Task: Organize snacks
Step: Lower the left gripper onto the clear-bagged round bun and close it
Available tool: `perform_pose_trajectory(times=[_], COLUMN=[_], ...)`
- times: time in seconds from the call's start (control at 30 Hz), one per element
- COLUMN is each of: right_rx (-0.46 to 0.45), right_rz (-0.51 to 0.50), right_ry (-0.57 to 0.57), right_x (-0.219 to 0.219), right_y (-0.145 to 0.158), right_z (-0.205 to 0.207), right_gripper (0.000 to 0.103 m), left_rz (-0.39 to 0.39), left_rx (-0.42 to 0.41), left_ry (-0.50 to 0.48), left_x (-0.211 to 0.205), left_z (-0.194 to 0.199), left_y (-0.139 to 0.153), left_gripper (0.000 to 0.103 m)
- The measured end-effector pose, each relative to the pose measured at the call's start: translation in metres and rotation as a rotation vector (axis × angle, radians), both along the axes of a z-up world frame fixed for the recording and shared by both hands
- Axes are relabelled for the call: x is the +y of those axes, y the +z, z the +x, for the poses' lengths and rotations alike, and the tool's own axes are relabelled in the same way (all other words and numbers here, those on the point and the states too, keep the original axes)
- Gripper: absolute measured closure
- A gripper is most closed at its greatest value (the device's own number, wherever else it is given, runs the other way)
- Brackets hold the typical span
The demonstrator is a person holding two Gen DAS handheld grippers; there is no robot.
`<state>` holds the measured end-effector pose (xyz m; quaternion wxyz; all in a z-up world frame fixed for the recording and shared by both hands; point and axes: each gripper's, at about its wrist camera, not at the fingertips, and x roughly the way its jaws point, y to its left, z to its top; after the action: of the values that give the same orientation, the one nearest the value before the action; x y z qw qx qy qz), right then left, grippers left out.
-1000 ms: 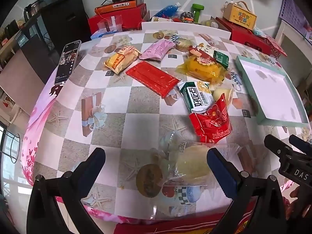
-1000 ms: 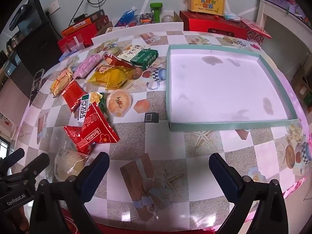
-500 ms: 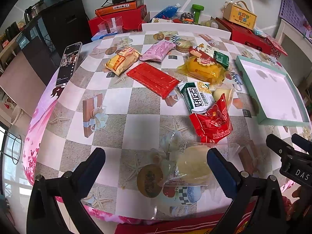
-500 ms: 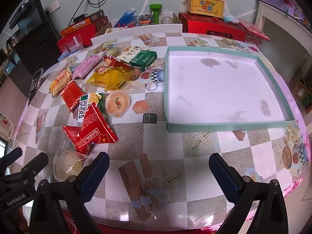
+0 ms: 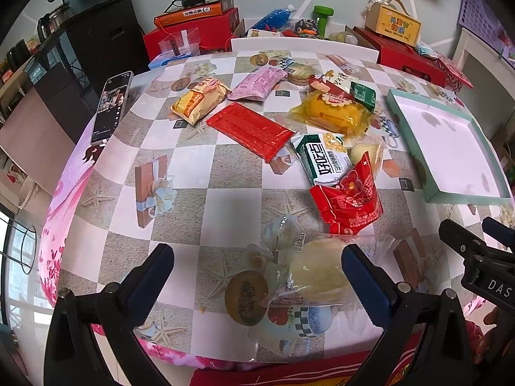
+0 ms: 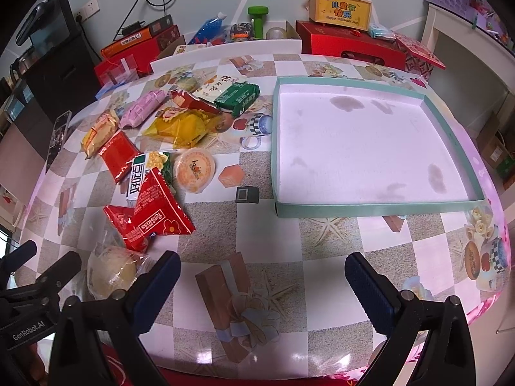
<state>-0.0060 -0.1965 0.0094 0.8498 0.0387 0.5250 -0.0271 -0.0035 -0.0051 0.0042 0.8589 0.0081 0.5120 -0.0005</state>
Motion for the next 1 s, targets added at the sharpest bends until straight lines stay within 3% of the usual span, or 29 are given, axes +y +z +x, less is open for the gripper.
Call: perform_pose_trajectory(times=[0.63, 1.0], right_rx=[0.001, 0.007], right_rz=[0.000, 0.010], right_ry=[0.014, 0.008], right_x=[0.002, 0.002], right_y=[0.003, 0.002], right_z=[-0.002, 0.002], right_gripper=[0.000, 0.000], left_rz=[0.000, -0.057], left_rx=[-0.014, 0.166], left_ry=[-0.055, -0.210], left_x=[-0.008, -0.033], left_z=[-0.001, 0.014], left_y=[-0.002, -0.030], left_gripper=[0.000, 0.000])
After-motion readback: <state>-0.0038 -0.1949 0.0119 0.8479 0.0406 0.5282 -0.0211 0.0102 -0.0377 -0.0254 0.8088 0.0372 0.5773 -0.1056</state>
